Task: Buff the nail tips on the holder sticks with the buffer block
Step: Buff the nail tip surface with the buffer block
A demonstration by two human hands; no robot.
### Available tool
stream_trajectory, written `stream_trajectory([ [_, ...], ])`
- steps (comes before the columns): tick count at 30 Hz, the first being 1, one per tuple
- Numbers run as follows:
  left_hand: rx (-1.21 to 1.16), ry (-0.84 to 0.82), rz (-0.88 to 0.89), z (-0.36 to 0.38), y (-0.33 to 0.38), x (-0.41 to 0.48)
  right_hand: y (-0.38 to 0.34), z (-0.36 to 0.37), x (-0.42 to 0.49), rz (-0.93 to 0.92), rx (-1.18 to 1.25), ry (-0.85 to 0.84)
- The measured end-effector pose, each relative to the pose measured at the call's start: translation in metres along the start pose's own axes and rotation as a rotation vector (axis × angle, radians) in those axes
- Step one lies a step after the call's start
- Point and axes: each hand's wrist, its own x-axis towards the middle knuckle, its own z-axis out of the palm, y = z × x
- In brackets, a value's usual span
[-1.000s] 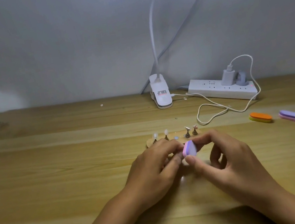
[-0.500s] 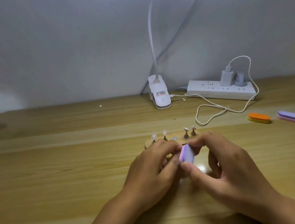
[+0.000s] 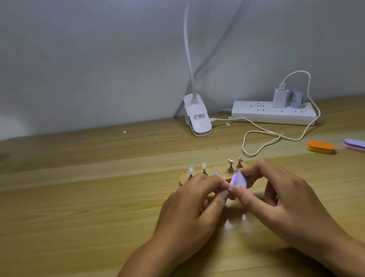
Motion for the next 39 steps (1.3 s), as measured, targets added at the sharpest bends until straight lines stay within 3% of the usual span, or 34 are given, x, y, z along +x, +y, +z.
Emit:
stream_trajectory([
  [4, 0.019, -0.030, -0.008, -0.001, -0.001, 0.000, -0.010, 0.002, -0.006, -0.115, -0.020, -0.076],
  [8, 0.004, 0.001, 0.010, 0.000, 0.001, 0.000, -0.003, -0.001, 0.000, 0.006, 0.054, -0.028],
  [14, -0.031, 0.023, -0.003, 0.000, -0.003, 0.001, -0.011, 0.002, -0.007, -0.092, -0.002, -0.069],
  [21, -0.046, 0.036, 0.007, 0.003, -0.005, 0.002, 0.005, -0.004, 0.004, 0.147, 0.245, 0.104],
  [26, -0.069, 0.038, 0.009, 0.002, -0.005, 0.002, -0.007, 0.003, -0.005, -0.093, 0.076, -0.041],
  [31, -0.050, 0.034, 0.026, 0.003, -0.004, 0.002, 0.000, 0.000, 0.001, 0.002, 0.037, 0.030],
  [36, -0.049, 0.037, 0.015, 0.002, -0.004, 0.001, -0.012, 0.001, -0.006, -0.108, 0.011, -0.051],
  [39, -0.043, 0.029, 0.014, 0.003, -0.003, 0.001, -0.005, -0.002, 0.001, 0.007, 0.076, -0.004],
])
